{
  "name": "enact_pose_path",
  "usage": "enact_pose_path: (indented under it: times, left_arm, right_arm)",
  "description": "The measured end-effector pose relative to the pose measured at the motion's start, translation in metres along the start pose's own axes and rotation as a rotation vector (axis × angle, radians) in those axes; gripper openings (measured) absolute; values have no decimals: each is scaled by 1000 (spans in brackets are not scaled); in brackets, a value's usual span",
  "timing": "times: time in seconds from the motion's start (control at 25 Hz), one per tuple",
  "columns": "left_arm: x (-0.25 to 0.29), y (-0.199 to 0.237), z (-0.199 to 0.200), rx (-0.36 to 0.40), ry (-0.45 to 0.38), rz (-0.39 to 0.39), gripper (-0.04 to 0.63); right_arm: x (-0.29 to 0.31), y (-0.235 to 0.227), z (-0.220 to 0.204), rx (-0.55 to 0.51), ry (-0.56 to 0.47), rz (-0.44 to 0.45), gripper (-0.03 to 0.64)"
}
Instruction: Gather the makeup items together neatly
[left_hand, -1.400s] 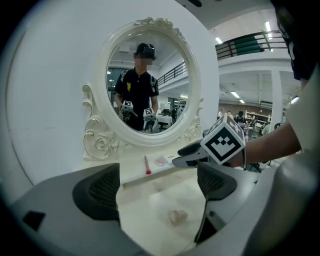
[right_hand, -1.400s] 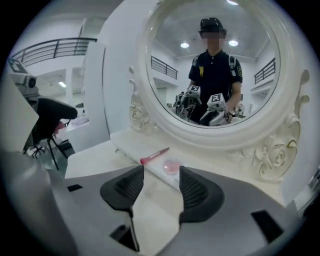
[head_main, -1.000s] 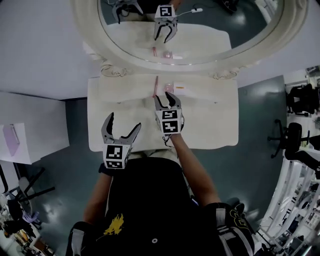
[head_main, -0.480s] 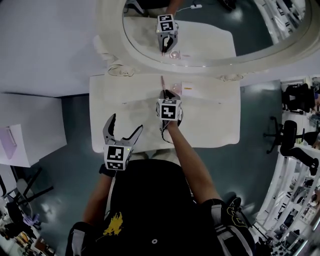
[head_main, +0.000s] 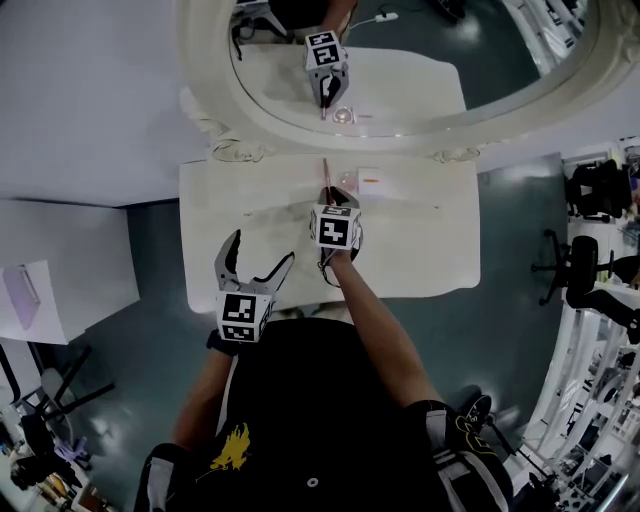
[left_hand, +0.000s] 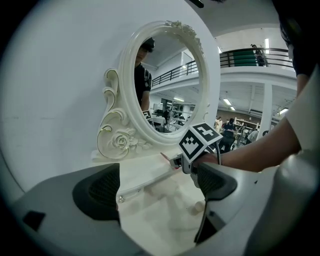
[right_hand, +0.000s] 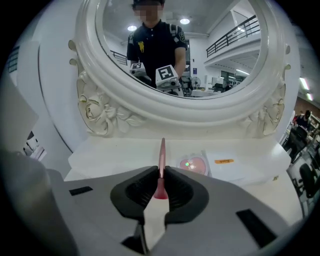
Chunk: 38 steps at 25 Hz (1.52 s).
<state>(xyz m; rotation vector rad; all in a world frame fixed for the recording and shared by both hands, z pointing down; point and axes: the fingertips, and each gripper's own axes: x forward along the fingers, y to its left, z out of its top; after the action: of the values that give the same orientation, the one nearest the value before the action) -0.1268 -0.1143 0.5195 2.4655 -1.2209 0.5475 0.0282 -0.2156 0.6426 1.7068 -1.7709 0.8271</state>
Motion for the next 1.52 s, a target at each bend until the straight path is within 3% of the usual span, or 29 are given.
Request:
enact_pose_path:
  times: [0.96, 1.36, 1.52]
  left_arm:
    - [7, -10, 4, 40, 17, -43, 492]
    - [8, -2, 3, 42, 23, -43, 492]
    - [8, -3, 8, 47, 14, -49, 492]
  right_arm:
    - [4, -20, -7, 121, 27, -59, 61]
    - [7, -17, -5, 102, 26, -57, 63]
    - [6, -12, -5, 91, 31, -39, 108]
